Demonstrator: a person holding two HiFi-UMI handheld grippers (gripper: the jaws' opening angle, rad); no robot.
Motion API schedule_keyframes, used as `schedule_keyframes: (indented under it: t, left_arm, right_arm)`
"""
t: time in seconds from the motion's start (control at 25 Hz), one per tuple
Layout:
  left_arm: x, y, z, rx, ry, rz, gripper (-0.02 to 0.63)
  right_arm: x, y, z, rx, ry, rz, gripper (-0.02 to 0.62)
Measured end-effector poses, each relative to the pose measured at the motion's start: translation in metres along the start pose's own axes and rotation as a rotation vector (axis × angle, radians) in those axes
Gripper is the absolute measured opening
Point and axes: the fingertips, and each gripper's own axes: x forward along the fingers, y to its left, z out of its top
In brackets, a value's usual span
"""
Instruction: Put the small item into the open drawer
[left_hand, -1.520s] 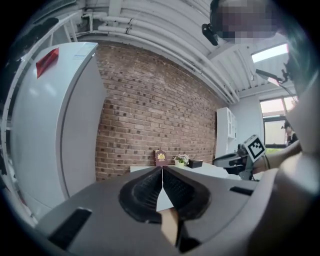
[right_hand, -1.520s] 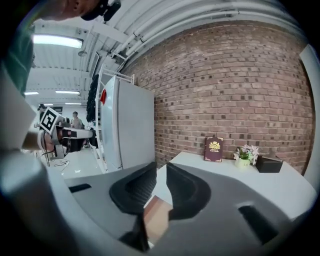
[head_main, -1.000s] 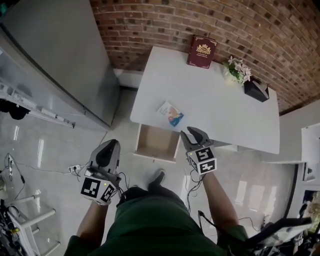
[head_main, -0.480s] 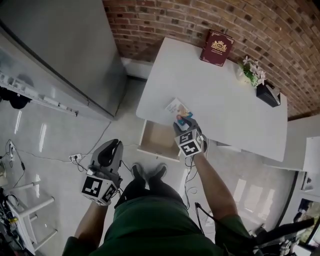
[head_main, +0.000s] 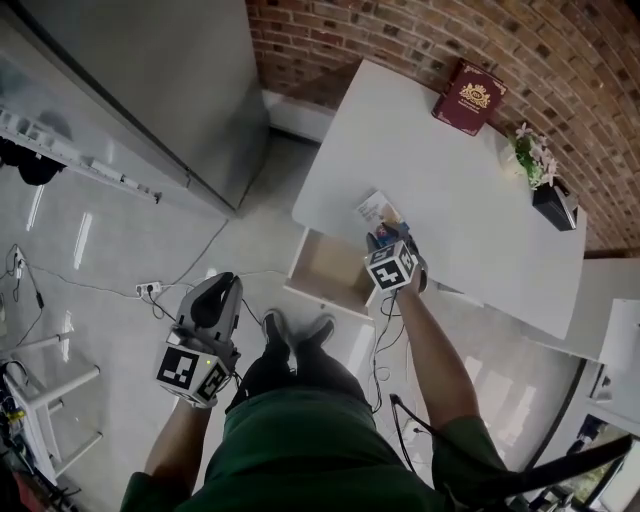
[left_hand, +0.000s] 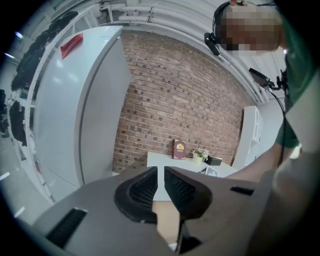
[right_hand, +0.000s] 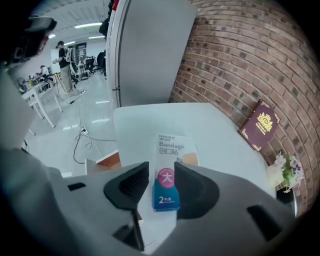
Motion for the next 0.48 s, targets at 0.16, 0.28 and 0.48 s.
schedule_keyframes:
  t: [0.16, 0.28, 0.48]
  left_arm:
    - [-0.003, 0.008, -0.003, -0.007, 0.004, 0.006, 0.015]
    - [-0.003, 0.014, -0.007, -0.013, 0.013, 0.004, 0.015]
    - [-0.003, 0.017, -0.015, -0.027, 0.02, -0.012, 0.015]
  right_arm:
    - [0.011, 0.0, -0.004, -0.004, 0.023, -0.02, 0.16]
    - [0.014, -0.002, -0.003, -0.026, 0.034, -0.051, 0.154]
    - [0.017, 0.001, -0.005, -0.1, 0.066, -0.079, 0.143]
